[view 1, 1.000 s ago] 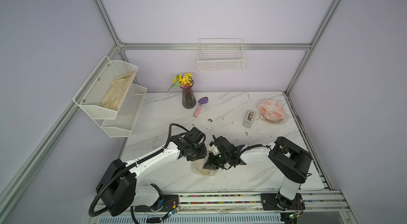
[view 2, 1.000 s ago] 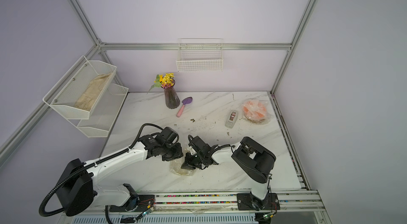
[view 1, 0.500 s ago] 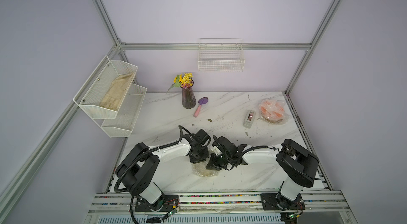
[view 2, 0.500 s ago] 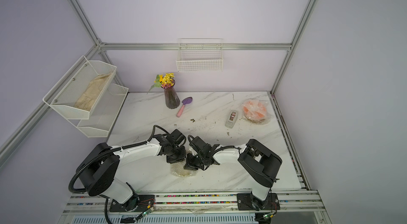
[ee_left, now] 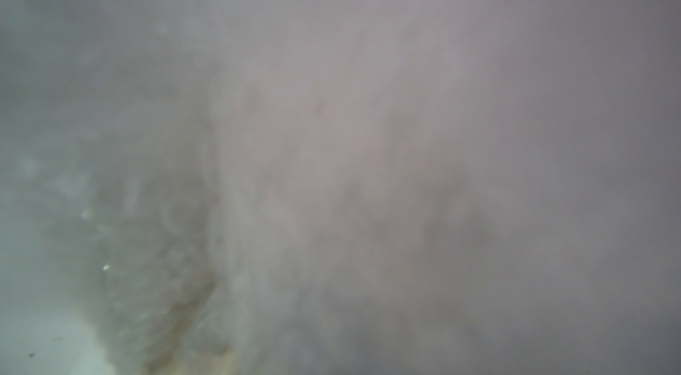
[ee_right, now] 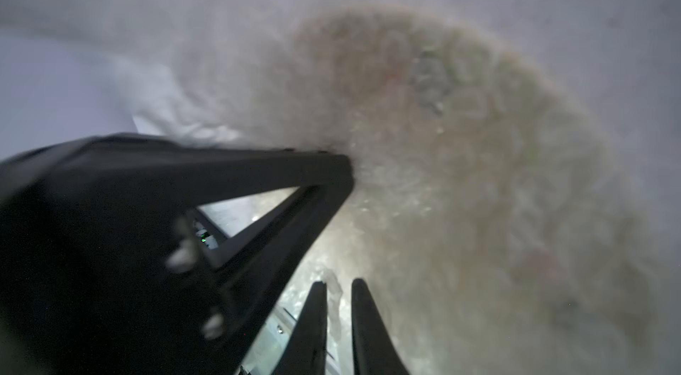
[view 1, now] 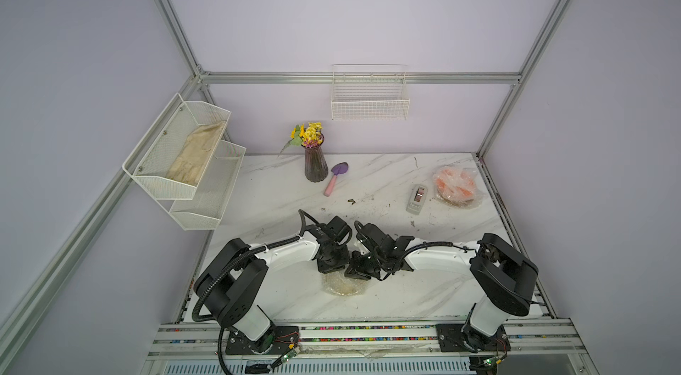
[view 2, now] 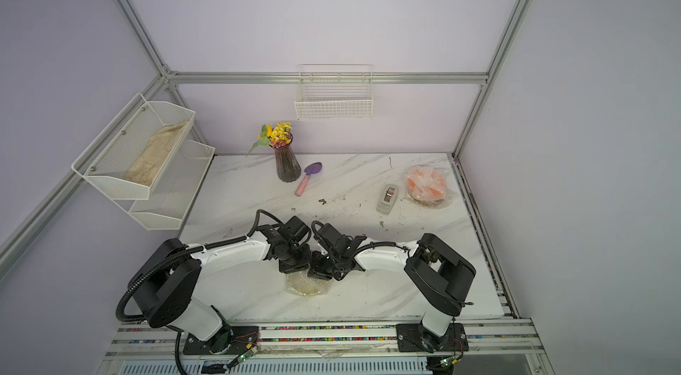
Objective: Wrap dinner plates in bubble wrap
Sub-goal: Wrap the plate in the bubble wrap.
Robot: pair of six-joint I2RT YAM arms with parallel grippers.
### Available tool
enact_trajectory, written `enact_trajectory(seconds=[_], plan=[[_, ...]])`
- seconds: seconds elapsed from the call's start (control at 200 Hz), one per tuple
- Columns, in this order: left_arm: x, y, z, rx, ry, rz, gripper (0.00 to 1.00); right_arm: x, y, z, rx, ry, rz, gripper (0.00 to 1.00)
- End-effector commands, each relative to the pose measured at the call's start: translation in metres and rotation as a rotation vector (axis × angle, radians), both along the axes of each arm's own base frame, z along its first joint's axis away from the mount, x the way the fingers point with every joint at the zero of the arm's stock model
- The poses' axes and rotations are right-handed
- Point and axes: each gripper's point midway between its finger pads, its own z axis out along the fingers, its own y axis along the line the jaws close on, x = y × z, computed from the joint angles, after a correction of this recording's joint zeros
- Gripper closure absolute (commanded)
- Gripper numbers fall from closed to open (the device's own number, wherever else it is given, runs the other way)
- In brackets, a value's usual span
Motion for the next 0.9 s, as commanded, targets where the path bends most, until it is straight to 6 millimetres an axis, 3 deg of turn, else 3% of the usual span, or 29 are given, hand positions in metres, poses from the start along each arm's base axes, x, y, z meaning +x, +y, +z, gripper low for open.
enact_trajectory(seconds=[0.0,0.13,0.275,0.44,0.535,0.605,0.705,0.79,0.895], plan=[[-0.019,0.023,-0.029,0.095,0.075,0.020,0.88,-0.008,-0.003,-0.012,0.024,0.041,-0.019,0.79],[-0.019,0.023,-0.032,0.095,0.081,0.020,0.88,-0.025,0.010,0.023,0.216,0.069,0.052,0.68],[-0.020,0.021,-0.036,0.092,0.093,0.014,0.88,-0.052,0.010,0.040,0.317,0.187,0.130,0.68],[-0.021,0.022,-0.036,0.091,0.093,0.018,0.88,-0.035,0.006,0.068,0.367,0.127,0.074,0.70],[-0.021,0.022,-0.035,0.090,0.092,0.017,0.88,-0.013,-0.013,0.053,0.241,0.090,-0.054,0.87],[-0.022,0.022,-0.035,0.088,0.093,0.016,0.88,-0.002,-0.024,0.041,0.139,0.036,-0.095,0.93],[-0.022,0.023,-0.035,0.089,0.092,0.017,0.88,0.008,-0.008,0.036,0.155,0.041,-0.094,0.96],[-0.022,0.022,-0.035,0.087,0.093,0.016,0.88,0.008,0.003,0.022,0.188,0.092,-0.088,0.99],[-0.022,0.022,-0.033,0.084,0.088,0.017,0.88,-0.005,-0.013,-0.016,0.104,0.150,-0.097,1.00]])
